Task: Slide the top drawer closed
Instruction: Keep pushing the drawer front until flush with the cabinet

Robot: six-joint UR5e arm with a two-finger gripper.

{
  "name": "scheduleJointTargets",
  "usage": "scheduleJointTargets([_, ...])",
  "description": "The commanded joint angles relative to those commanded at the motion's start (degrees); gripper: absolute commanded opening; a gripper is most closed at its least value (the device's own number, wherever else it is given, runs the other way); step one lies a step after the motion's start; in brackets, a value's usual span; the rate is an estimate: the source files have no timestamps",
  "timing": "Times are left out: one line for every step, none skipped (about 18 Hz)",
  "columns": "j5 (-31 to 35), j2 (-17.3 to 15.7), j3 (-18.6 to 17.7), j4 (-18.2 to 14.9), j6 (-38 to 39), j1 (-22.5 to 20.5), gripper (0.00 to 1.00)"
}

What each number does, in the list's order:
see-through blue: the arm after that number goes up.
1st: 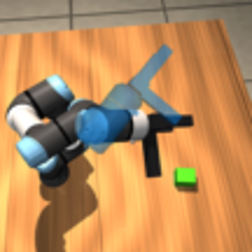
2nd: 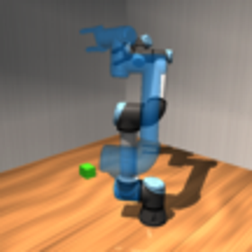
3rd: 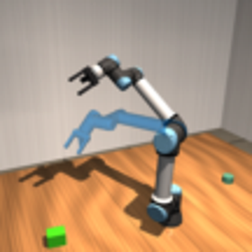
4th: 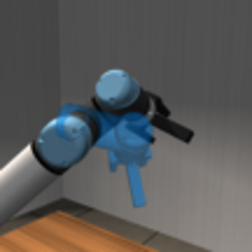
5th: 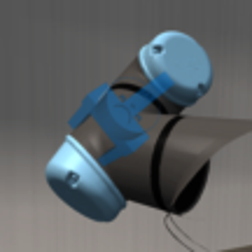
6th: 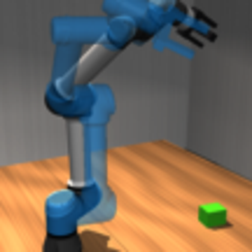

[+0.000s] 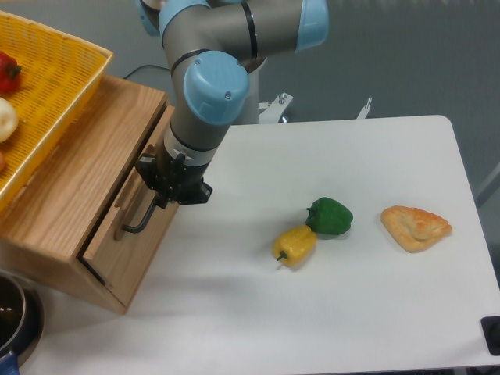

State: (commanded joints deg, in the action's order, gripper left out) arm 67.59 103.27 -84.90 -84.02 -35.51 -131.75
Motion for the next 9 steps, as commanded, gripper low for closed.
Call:
scheduleJointTargets([0.0,0.0,0.0,0.0,0.0,0.1,0.00])
scheduleJointTargets([0.0,-0.1,0.0,0.0,0.0,0.1,0.00])
scheduleJointTargets([-0.1,0.0,0.0,0.0,0.0,0.1,0.00])
scheduleJointTargets([-0.3,-0.1,0.0,0.0,0.0,0.0,0.00])
scheduleJointTargets([-0.4,-0.1,0.0,0.0,0.0,0.0,0.00])
scheduleJointTargets([-0.5,-0.1,0.0,0.0,0.0,0.0,0.00])
scheduleJointTargets([-0.5,-0.1,0.0,0.0,0.0,0.1,0.00])
scheduleJointTargets([-0.5,-0.1,0.0,0.0,0.0,0.1,0.00])
scheduleJointTargets([-0.5,-0.1,0.0,0.0,0.0,0.2,0.00])
